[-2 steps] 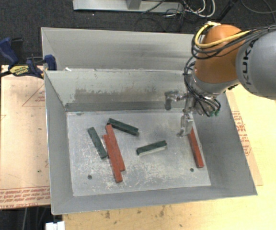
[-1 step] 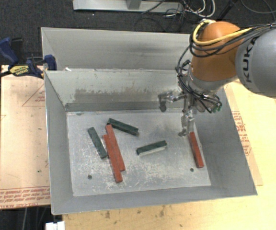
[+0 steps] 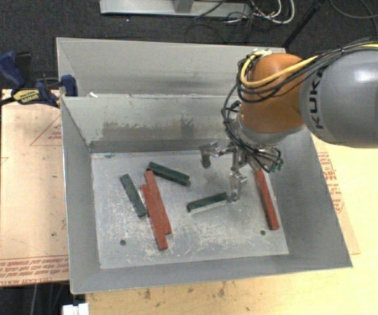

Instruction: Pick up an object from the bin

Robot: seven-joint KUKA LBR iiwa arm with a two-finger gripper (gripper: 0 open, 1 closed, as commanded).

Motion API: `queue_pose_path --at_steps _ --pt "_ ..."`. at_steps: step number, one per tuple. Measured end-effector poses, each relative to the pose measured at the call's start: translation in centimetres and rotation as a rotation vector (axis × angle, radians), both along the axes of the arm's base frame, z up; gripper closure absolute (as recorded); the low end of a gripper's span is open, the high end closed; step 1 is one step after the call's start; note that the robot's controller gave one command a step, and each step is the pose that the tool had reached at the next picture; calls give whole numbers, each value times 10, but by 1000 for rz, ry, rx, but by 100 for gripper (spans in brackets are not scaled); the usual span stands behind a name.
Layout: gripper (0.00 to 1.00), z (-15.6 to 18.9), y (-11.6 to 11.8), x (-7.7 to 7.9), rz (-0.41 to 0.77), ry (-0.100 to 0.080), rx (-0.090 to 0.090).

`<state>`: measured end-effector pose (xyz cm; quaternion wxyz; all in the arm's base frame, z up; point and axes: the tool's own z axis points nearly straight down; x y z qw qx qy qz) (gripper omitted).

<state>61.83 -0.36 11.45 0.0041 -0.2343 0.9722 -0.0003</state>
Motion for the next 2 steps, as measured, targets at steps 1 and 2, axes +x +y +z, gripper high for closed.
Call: queue_pose_path --at_steps 1,2 --pt "100 -41 27 5 8 6 0" --pt "100 -41 27 5 9 6 0"
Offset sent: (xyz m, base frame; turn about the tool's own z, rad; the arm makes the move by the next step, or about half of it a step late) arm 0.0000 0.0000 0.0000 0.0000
